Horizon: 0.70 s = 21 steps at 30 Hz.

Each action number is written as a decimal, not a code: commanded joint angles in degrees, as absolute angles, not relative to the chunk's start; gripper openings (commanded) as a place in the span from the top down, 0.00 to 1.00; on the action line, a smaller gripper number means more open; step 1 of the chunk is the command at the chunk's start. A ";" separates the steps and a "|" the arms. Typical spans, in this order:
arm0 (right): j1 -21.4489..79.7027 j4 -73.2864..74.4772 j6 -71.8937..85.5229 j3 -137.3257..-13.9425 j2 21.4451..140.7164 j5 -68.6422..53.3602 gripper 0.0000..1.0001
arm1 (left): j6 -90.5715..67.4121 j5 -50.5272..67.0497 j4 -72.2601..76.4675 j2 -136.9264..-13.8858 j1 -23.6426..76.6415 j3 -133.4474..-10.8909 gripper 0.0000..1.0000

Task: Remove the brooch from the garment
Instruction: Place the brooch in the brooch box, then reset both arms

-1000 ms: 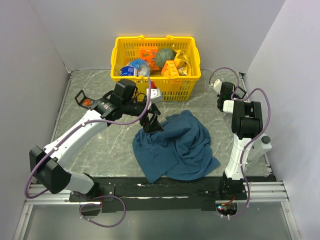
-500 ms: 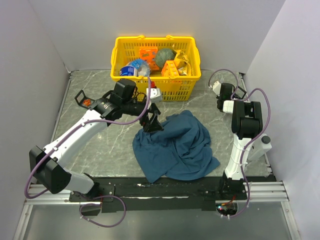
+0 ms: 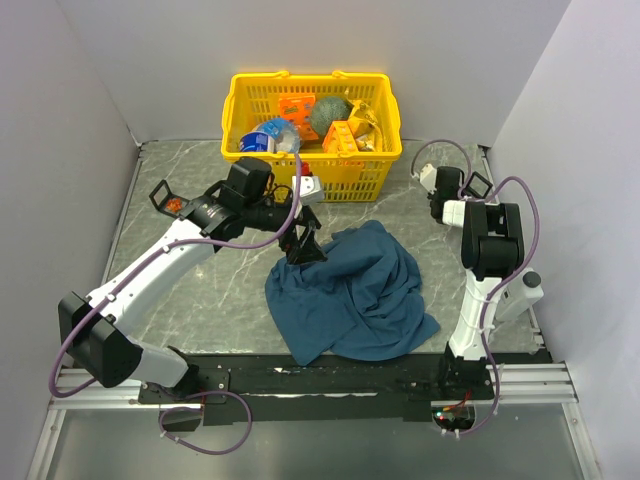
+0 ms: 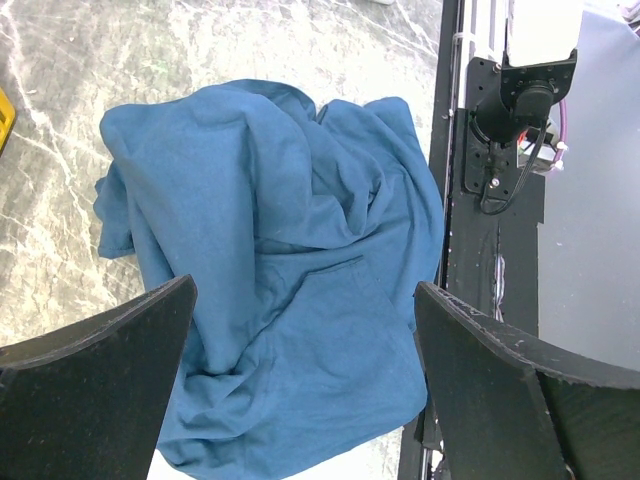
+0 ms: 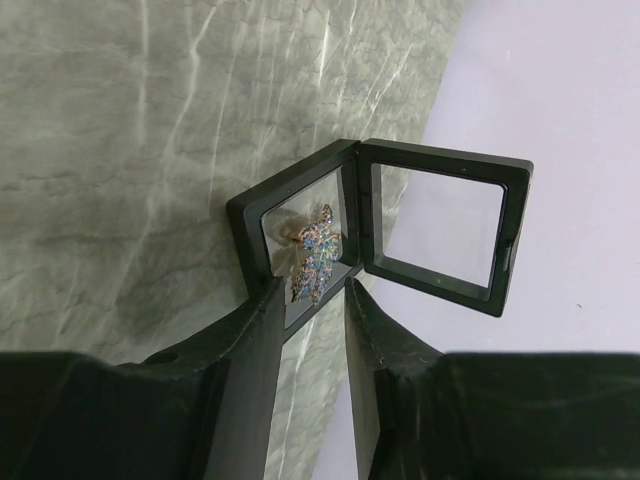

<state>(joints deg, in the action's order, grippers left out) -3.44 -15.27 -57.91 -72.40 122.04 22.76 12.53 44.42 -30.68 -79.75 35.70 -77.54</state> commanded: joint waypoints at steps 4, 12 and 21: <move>-2.81 -13.80 -56.08 -72.33 116.11 22.15 0.62 | 12.04 45.88 -29.00 -77.70 35.42 -79.45 0.04; -2.81 -0.37 -49.86 -72.95 106.54 16.45 0.45 | 12.48 44.21 -29.53 -77.17 35.25 -79.63 0.04; -1.50 28.11 -33.07 -79.10 85.27 0.36 0.00 | 13.01 38.85 -30.50 -75.24 32.44 -80.06 0.04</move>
